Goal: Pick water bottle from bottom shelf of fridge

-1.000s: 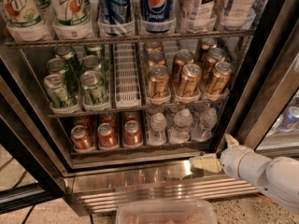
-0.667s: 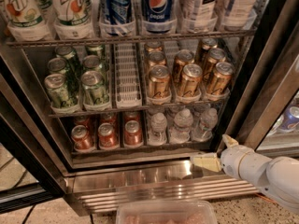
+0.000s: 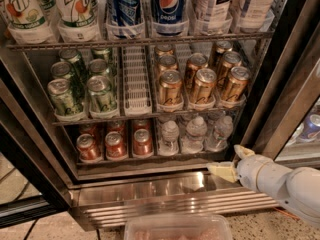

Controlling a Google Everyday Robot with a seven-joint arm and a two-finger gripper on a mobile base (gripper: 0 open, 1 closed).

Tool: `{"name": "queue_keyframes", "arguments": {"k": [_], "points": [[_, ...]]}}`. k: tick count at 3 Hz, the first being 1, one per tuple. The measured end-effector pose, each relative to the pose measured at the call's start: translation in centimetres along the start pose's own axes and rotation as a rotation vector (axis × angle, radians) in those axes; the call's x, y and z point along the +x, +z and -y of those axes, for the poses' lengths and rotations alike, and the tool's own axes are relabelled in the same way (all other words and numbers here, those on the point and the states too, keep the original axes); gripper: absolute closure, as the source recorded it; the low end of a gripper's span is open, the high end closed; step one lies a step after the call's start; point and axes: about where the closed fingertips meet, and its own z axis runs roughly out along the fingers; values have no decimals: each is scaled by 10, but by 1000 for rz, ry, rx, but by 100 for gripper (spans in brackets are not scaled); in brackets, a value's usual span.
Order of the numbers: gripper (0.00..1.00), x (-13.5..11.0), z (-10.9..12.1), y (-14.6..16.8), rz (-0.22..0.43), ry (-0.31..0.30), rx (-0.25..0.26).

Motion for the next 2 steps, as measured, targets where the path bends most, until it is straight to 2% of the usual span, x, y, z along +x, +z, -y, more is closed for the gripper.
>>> {"name": "queue_keyframes", "arguments": {"k": [1, 2], "points": [[28, -6, 28, 3, 86, -39, 88], [18, 8, 28, 20, 117, 7, 103]]}}
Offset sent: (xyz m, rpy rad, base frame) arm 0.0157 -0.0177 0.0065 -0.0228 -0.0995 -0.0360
